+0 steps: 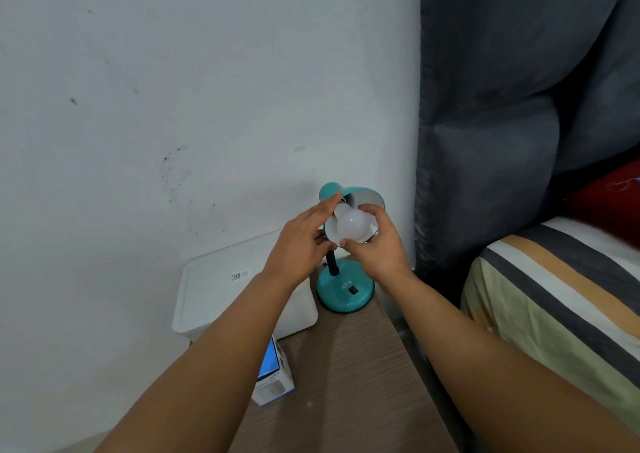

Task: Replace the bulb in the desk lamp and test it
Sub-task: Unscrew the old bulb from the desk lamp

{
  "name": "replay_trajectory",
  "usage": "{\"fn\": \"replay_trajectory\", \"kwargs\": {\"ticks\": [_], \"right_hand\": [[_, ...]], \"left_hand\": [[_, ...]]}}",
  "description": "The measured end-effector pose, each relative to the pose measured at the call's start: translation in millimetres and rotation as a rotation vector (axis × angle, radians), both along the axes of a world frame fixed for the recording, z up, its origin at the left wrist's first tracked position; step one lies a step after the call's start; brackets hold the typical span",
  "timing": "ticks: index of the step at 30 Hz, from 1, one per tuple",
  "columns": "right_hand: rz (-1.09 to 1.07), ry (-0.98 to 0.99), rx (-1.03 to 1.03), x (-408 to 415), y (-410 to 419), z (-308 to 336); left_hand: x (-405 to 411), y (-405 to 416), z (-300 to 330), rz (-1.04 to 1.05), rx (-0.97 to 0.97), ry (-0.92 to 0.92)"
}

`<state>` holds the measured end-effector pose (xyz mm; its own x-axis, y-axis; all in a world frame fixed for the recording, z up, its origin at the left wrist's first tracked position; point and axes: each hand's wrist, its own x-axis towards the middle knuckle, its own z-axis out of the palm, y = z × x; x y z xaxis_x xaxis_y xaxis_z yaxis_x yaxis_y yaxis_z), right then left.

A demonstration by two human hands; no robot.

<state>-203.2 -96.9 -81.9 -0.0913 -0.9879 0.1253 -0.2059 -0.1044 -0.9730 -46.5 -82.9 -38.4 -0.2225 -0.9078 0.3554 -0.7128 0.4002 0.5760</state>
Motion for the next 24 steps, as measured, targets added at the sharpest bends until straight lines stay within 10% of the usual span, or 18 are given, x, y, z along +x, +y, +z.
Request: {"fn": "replay_trajectory", "kwargs": {"ticks": [24], "right_hand": [[-0.057,-0.005,0.043,1.0,0.7,2.3]], "left_hand": [[-2.2,-0.5,-2.7,0.004,-0.001,-0.011]]}}
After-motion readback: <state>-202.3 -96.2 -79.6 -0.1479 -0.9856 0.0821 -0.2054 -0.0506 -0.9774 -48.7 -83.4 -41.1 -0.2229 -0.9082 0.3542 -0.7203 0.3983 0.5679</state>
